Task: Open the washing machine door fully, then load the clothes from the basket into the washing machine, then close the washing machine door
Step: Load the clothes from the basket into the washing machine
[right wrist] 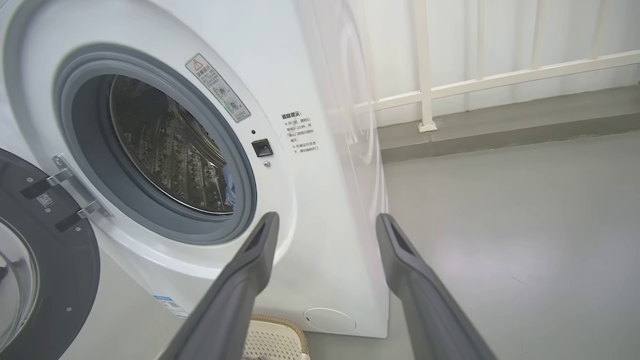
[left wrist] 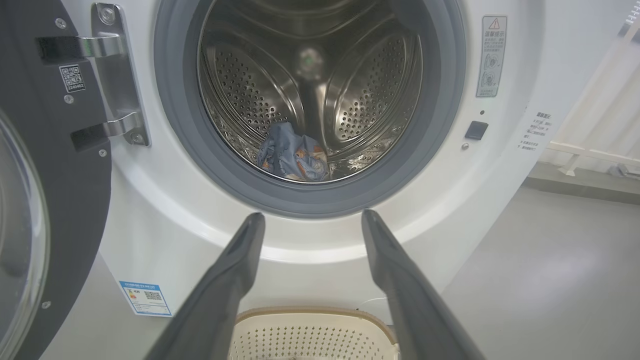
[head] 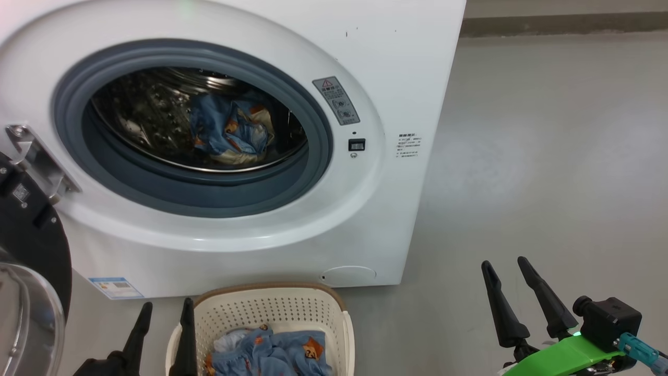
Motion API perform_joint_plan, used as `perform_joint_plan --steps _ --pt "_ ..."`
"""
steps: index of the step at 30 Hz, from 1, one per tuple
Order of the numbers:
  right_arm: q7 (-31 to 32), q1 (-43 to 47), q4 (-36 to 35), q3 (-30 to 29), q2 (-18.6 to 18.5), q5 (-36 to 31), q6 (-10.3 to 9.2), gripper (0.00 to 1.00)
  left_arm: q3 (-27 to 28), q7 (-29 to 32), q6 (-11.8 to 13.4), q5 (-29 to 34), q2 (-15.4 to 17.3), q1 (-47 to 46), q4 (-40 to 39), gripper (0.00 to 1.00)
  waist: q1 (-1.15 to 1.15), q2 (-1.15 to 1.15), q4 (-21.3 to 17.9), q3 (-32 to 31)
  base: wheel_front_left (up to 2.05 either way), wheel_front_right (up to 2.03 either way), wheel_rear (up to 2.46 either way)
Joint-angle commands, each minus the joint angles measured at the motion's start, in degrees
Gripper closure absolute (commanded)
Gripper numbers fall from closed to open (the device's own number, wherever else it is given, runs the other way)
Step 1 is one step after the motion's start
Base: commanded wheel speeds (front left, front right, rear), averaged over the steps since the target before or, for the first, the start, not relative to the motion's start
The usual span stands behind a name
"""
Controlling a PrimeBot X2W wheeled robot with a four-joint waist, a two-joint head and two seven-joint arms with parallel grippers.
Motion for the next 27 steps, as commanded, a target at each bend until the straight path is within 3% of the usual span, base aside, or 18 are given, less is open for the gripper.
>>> perform_joint_plan --steps 1,12,16,19,27 --pt "0.31 -1.11 -1.92 1.11 -0.15 -1.04 0.57 0.0 1.58 -0.36 -0.13 0.11 0.21 -1.94 -0.58 0.0 0.0 0.0 -0.24 1.48 0.0 0.0 0.0" --pt "2.19 -2.45 -5.27 -0.24 -0.15 -3.64 0.57 0.0 -1.82 -0.36 -0.14 -1.18 0.19 -7.78 6.94 0.0 0.0 0.0 -0.85 11.63 0.0 0.0 0.0" --pt "2.45 -3.41 -6.81 -0.57 -0.15 -4.58 0.57 0.0 -3.67 -0.36 -0.14 -1.74 0.35 -12.85 13.75 0.0 0.0 0.0 -1.34 17.23 0.0 0.0 0.0" --pt "2.26 -4.27 -7.59 -0.78 -0.15 -5.06 0.57 0.0 -3.45 -0.36 -0.15 -7.23 0.29 -17.02 19.42 0.0 0.0 0.0 -2.02 20.93 0.0 0.0 0.0" --pt "1.75 -6.58 -8.76 -0.58 -0.15 -6.47 0.57 0.0 -7.04 -0.36 -0.15 -8.54 2.88 -28.07 36.44 0.0 0.0 0.0 -4.66 28.8 0.0 0.0 0.0"
